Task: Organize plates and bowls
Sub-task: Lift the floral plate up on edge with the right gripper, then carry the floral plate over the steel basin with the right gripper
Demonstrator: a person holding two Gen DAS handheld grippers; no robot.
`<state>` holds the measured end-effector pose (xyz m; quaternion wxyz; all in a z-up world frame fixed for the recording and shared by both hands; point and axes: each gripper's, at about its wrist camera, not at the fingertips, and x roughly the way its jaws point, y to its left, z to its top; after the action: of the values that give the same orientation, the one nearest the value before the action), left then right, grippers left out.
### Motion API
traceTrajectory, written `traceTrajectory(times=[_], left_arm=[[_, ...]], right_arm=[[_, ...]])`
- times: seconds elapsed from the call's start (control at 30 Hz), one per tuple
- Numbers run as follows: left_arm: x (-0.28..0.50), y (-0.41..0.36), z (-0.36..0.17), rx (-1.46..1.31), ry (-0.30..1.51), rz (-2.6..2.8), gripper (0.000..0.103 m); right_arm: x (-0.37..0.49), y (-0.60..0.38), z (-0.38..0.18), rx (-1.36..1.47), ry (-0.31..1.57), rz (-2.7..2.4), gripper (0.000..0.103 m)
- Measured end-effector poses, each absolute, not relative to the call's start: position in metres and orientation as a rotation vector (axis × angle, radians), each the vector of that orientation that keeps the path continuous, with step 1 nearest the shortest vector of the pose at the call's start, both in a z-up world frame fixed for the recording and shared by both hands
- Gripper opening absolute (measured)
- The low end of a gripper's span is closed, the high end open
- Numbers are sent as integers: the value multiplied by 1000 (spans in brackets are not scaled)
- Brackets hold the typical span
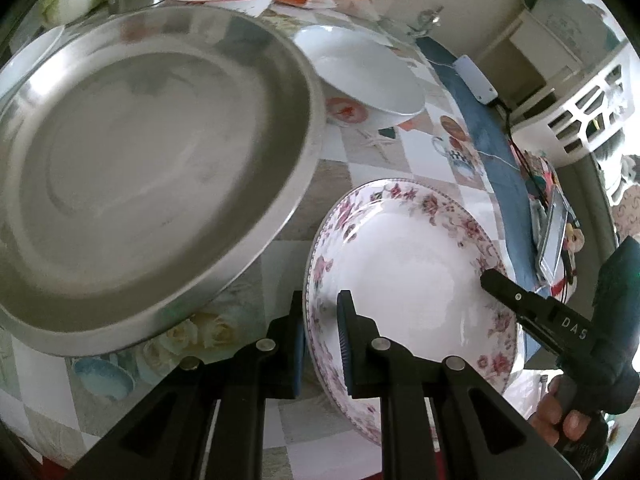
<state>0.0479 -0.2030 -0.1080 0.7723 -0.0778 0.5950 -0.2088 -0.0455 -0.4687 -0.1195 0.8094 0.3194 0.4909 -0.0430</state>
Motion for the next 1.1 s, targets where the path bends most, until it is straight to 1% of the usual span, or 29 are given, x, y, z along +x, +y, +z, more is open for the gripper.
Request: traceTrajectory(times=[0.27, 0.53, 0.8, 1.1], left_arm=[[47, -206, -95, -147, 1254, -487, 15], [49, -204, -68, -160, 1173, -526, 15], [53, -189, -34, -181, 1089, -549, 15], [71, -161, -14, -261, 1031, -532, 15]], right_arm=[[-49, -472, -102, 660, 1004, -101, 14], [-48, -471, -76, 630, 952, -108, 14], [-40, -463, -45, 594, 905, -94, 14], [-11, -441, -6, 537, 865, -52, 14]])
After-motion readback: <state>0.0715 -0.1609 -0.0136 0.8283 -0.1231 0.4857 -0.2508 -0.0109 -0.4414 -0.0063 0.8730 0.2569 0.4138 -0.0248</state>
